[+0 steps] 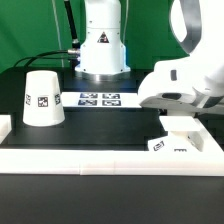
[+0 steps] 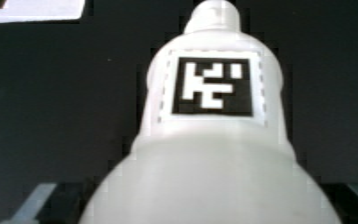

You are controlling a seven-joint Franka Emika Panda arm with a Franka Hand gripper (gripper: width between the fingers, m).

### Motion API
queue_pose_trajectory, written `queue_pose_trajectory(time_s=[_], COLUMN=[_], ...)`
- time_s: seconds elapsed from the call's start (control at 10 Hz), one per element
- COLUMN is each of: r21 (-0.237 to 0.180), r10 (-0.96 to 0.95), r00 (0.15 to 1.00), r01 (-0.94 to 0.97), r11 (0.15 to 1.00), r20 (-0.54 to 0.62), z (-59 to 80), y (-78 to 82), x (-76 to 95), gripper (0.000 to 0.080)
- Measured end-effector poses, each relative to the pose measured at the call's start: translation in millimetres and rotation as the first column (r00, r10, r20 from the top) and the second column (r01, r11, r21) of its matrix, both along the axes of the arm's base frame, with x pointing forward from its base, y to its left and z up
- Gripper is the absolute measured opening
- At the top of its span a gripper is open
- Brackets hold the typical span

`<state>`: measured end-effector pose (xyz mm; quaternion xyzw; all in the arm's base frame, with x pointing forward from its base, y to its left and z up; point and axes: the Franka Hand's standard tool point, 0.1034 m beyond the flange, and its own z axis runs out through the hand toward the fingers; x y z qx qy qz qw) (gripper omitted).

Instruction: Assemble lamp

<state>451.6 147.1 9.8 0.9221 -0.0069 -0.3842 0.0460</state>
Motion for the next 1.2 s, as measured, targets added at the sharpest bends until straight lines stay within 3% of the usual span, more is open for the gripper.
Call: queue_pose_trajectory(time_s=[0.2,0.6,0.8,0.9,1.0,1.2], r21=[0.016,0.07,0.088,0.087,0.088,0.102], r10=[0.022,0.057,0.057,0.054,0.054,0.042], r00=[1.0,0.998,0.998,0.997,0.997,0.975], r01=[-0.022,-0.058,-0.061,-0.058,-0.059,-0.066], r11=[1.0,0.996,0.994,0.994,0.994,0.993], r20=[-0.003,0.01,0.042,0.055,0.063,0.22], z=[3.1,51.4,82.6,88.8,85.8,82.6], y=[-1.3,-9.6,-17.1,-17.6,-16.7,-13.0], x=[1.3,15.8,27.1,30.1,30.9,43.7], gripper=[0.0576,0.0576,0.0576,0.0576,0.0576,0.0576])
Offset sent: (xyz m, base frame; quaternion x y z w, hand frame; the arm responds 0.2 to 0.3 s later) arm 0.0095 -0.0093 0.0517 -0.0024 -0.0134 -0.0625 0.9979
